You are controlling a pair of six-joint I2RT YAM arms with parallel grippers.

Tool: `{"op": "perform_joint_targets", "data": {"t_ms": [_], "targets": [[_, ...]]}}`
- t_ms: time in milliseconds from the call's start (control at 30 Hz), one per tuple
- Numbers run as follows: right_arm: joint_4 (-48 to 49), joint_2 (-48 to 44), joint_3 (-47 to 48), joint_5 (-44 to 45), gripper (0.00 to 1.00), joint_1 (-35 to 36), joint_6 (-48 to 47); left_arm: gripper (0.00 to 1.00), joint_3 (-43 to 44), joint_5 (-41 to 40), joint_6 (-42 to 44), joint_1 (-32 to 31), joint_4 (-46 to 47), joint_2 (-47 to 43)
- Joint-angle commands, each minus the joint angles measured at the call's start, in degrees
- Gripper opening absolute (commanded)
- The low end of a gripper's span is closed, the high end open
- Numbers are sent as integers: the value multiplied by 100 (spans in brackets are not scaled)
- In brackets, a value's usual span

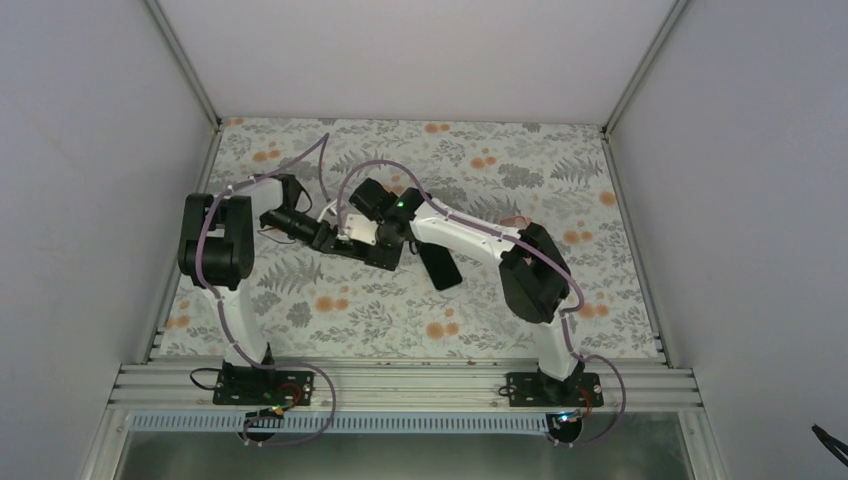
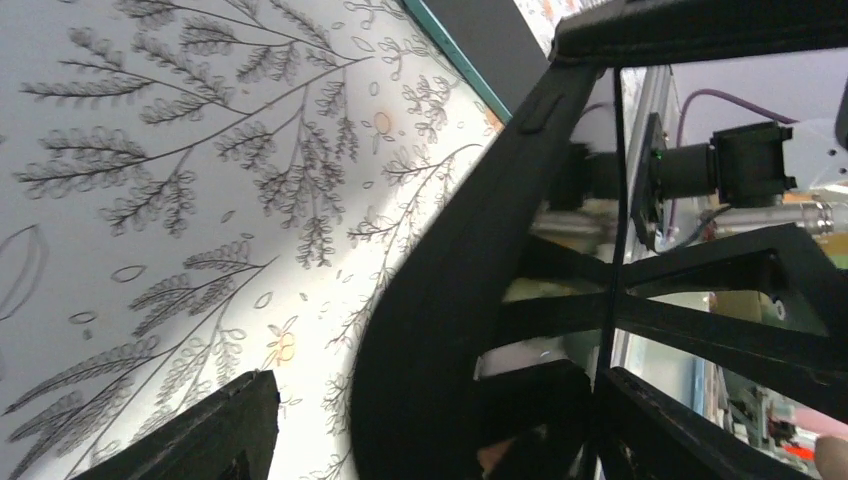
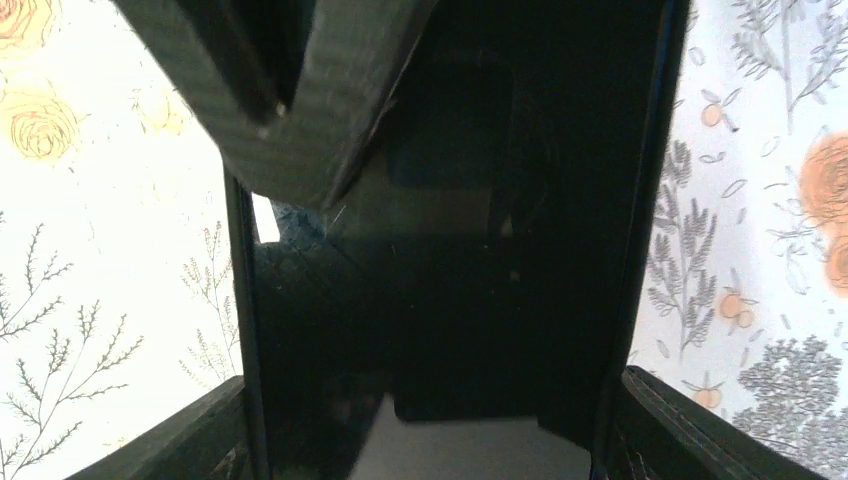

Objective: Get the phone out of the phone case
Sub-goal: Pick up the phone at the center of the board.

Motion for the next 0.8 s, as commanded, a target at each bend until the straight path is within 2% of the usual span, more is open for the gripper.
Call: {"op": "perform_joint_targets", "data": {"t_ms": [0, 233, 300, 433, 600, 667, 767], "targets": [[-14, 72, 431, 3, 70, -31, 5, 75, 202, 243, 91, -59, -171, 78], [-34, 197, 515, -7, 69, -3, 20, 64, 494, 691, 535, -50, -659, 197], [27, 166, 491, 16, 69, -6, 24, 54, 500, 735, 632, -63, -749, 215], [68, 167, 483, 102, 68, -2, 40, 26, 522, 812, 845, -59, -951, 253], [72, 183, 471, 123, 67, 2, 46, 19, 554, 892, 1134, -62, -1213, 299], [57, 171, 454, 89, 68, 3, 36, 13, 593, 911, 1233, -58, -1268, 300], [25, 111, 420, -56, 76, 1, 39, 3, 714, 956, 1573, -60, -1536, 357]]}}
